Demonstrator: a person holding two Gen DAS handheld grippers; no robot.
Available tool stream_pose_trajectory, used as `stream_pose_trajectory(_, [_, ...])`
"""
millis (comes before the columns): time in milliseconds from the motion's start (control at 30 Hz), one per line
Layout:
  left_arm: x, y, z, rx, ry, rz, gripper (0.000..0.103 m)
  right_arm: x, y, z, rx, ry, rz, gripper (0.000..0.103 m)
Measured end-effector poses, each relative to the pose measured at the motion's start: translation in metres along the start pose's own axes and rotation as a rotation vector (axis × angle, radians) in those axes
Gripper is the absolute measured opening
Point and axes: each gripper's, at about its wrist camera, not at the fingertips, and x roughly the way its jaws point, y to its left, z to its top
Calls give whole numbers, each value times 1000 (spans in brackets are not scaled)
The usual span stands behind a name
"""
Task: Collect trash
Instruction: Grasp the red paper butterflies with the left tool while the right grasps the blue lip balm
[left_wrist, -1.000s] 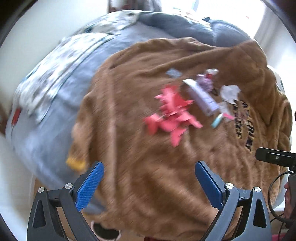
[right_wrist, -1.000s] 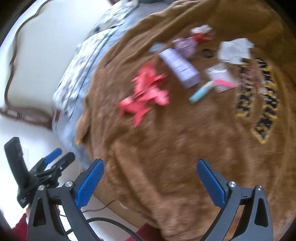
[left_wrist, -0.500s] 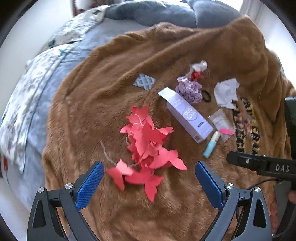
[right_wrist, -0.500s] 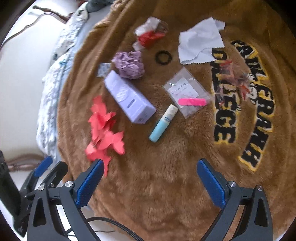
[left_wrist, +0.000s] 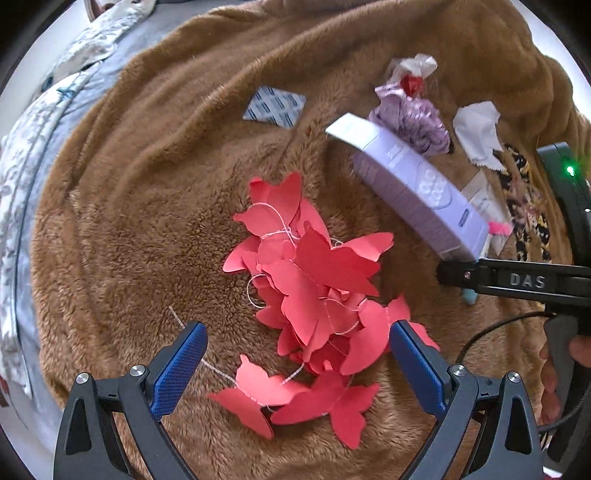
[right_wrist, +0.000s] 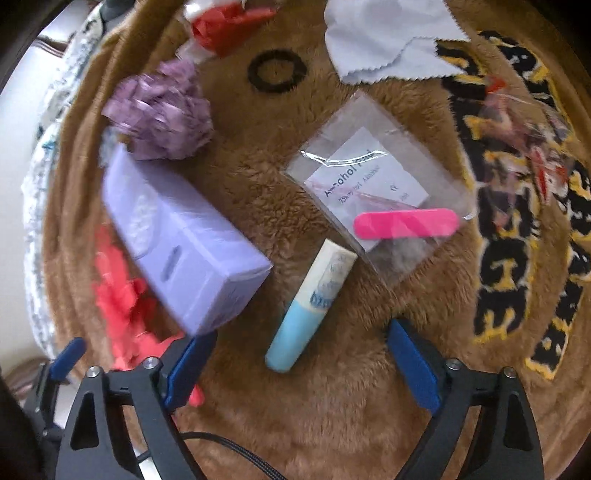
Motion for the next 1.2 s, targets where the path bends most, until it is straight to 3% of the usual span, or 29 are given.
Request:
stream_pose_trajectory(133, [10,4,4,-2,13,-16,99,10,11,5,-14,-4,-78,87])
stream_pose_trajectory(367, [13,10,16,-24,12,-33,99,4,32,0,-33,-23,-184,44])
stream_pose_trajectory(467, [16,9,18,-38,18,-47,99,-4,42,-4,-47,-31,-187,26])
stream_pose_trajectory(633, [26,-8,20,-16,30,-41,99,-8,38,-7,-30,-27,-153,17])
stream_pose_trajectory(933, [63,-23,30,-53,102,-33,98,-17,12,-7,-7,-22,-54,17])
stream_pose_trajectory(967, [64,-24,33,-54,106,-27,96,-18,9,-7,-8,-20,-51,17])
stream_pose_trajectory(1033, [61,-26,37,-58,99,-2,70,-21,6,-8,-8,-20,-38,16])
stream_pose_trajectory(1067, [58,-25,40,-69,95,-11,64,-23,3,-10,-4,-21,-27,16])
stream_pose_trajectory(1100, [55,-24,42,-86,90,-47,48,-25,-2,-11,1,-24,-13,16])
stream_pose_trajectory(1133, [52,-22,43,-100,89,-80,39,-28,-3,-12,6,-31,16,17])
stream_pose_trajectory(1200, [47,-22,42,-102,86,-118,30,-33,-17,-11,-2,-40,49,17])
